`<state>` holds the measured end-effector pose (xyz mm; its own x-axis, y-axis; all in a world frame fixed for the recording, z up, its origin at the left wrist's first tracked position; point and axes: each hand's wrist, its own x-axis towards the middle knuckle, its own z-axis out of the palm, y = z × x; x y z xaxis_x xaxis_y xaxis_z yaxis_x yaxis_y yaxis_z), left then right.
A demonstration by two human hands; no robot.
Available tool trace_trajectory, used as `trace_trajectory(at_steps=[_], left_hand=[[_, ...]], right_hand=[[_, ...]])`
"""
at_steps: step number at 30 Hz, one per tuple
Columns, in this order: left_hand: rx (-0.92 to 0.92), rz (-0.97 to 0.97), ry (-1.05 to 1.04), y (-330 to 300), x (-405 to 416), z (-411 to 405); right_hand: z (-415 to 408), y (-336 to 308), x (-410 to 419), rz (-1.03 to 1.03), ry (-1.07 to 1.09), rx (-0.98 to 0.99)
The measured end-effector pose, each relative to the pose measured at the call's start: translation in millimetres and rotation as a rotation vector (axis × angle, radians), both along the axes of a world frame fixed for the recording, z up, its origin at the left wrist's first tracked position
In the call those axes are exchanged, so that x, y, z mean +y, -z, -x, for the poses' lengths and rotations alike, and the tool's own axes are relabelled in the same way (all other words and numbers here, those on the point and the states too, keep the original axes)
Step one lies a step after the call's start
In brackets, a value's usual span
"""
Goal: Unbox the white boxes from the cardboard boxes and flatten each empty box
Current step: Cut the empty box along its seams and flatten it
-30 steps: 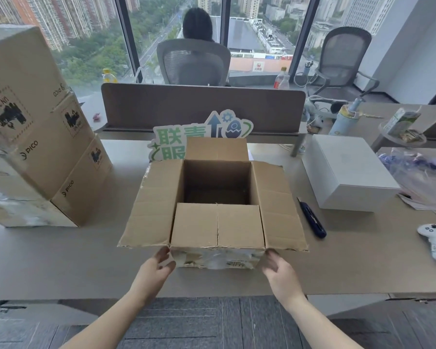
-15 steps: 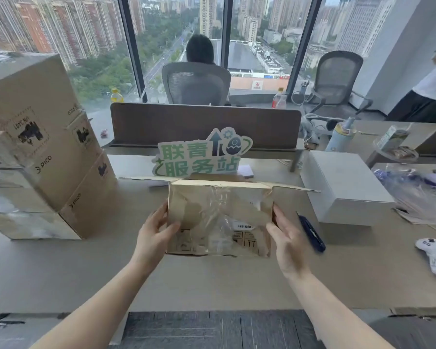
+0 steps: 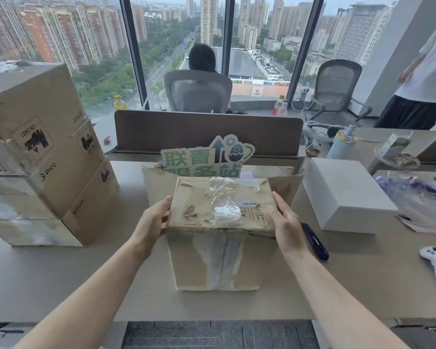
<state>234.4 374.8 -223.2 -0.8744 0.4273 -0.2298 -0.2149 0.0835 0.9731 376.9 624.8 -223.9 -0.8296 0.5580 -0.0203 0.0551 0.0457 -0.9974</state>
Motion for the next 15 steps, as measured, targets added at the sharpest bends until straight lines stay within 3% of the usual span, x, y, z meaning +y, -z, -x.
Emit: trace_trajectory(at_steps=[4, 9, 15], left_hand=[[-0.021, -0.118, 0.003, 40.1, -28.5, -13.8], [-0.016, 0.016, 0.334, 80.9, -57.7, -31.7], [-0.009, 0.131, 0.219, 69.4, -45.6, -24.3]], right_hand=[[-10.8, 26.6, 8.6, 0.194, 0.097, 0.038], [-46.3, 74.4, 8.6, 0.211, 0.049, -0.174], [-49.6, 77.2, -0.5, 0.209, 0.004, -0.151]])
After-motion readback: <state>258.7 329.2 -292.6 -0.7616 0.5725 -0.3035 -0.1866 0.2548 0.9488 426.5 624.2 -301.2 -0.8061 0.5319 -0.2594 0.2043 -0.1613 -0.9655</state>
